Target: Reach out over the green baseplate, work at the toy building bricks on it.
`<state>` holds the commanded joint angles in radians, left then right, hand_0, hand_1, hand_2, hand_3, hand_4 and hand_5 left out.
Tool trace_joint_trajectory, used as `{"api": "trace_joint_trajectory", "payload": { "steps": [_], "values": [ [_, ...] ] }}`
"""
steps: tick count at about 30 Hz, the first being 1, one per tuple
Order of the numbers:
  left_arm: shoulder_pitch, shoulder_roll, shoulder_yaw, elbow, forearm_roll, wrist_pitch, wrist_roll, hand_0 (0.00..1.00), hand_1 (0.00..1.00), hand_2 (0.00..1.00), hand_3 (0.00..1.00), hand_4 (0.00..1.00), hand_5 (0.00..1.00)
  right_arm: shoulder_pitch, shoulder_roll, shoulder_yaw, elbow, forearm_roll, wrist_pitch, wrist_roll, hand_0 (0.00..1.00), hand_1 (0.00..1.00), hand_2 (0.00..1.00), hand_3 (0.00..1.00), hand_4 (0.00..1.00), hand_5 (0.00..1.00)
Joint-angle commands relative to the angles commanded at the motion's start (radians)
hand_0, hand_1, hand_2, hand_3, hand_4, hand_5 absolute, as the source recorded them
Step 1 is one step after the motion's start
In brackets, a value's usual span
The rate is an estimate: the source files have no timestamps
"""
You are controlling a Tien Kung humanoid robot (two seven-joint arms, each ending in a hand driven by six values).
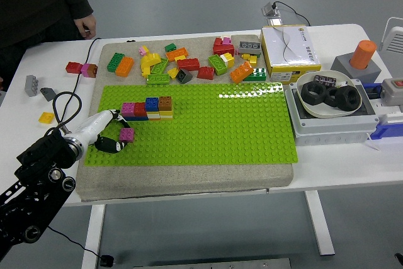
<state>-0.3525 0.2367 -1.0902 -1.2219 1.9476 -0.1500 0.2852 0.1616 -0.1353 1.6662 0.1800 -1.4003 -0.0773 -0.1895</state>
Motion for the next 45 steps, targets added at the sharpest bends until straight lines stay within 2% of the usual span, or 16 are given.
{"api": "trace_joint_trajectory", "payload": {
  "steps": [2,11,13,14,19,25,28,34,39,45],
  "values": [
    [0.001,-0.001,-0.002,0.001,-0.001,0.002,0.000,0.998,0.977,0.951,0.492,0.635,0.002,0.000,0.000,0.000,0.000,0.000,0.000,0.000,0.581,0.556,0.622,0.646,0.635,0.747],
    [0.017,-0.006,-0.025,-0.020,0.000,0.018,-0.013,0.998,0.972,0.945,0.469,0.661,0.002,-0.002,0.001,0.000,0.000,0.001,0.001,0.000,0.581,0.555,0.621,0.647,0.636,0.747],
    [0.024,-0.009,-0.040,-0.034,0.005,0.019,-0.013,0.998,0.972,0.945,0.469,0.661,0.002,-0.003,0.001,0.000,0.000,0.001,0.001,0.000,0.581,0.555,0.621,0.647,0.636,0.747],
    [0.026,-0.011,-0.048,-0.040,0.009,0.019,-0.013,0.998,0.970,0.942,0.467,0.703,0.002,-0.004,0.001,0.000,0.000,0.001,0.001,0.000,0.581,0.556,0.621,0.646,0.635,0.747],
    [0.031,-0.013,-0.101,-0.061,0.026,0.016,-0.009,0.998,0.970,0.942,0.467,0.703,0.002,-0.005,0.001,0.002,0.000,-0.001,0.001,0.001,0.581,0.556,0.621,0.646,0.635,0.747],
    [0.007,0.002,-0.133,-0.049,0.029,0.010,-0.006,0.998,0.971,0.944,0.467,0.721,0.002,-0.004,0.001,0.004,0.000,-0.003,0.001,0.001,0.581,0.555,0.621,0.646,0.636,0.744],
    [-0.022,0.003,-0.133,-0.032,0.023,0.008,-0.007,0.998,0.972,0.945,0.466,0.724,0.002,-0.003,0.001,0.005,0.000,-0.004,0.001,0.001,0.582,0.553,0.621,0.646,0.635,0.744],
    [-0.095,-0.031,-0.138,0.053,-0.012,0.007,-0.015,0.998,0.968,0.948,0.471,0.697,0.002,0.002,0.002,0.006,0.000,-0.009,0.000,0.001,0.582,0.555,0.621,0.646,0.635,0.742],
    [-0.132,-0.066,-0.139,0.103,-0.020,0.005,-0.017,0.998,0.965,0.949,0.469,0.678,0.002,0.005,0.002,0.006,0.000,-0.011,-0.001,-0.001,0.581,0.557,0.621,0.645,0.636,0.738],
    [-0.157,-0.094,-0.128,0.138,-0.022,0.003,-0.016,0.998,0.965,0.949,0.471,0.668,0.002,0.009,0.005,0.002,0.000,-0.008,-0.001,-0.003,0.581,0.558,0.622,0.647,0.638,0.733]
  ]
}}
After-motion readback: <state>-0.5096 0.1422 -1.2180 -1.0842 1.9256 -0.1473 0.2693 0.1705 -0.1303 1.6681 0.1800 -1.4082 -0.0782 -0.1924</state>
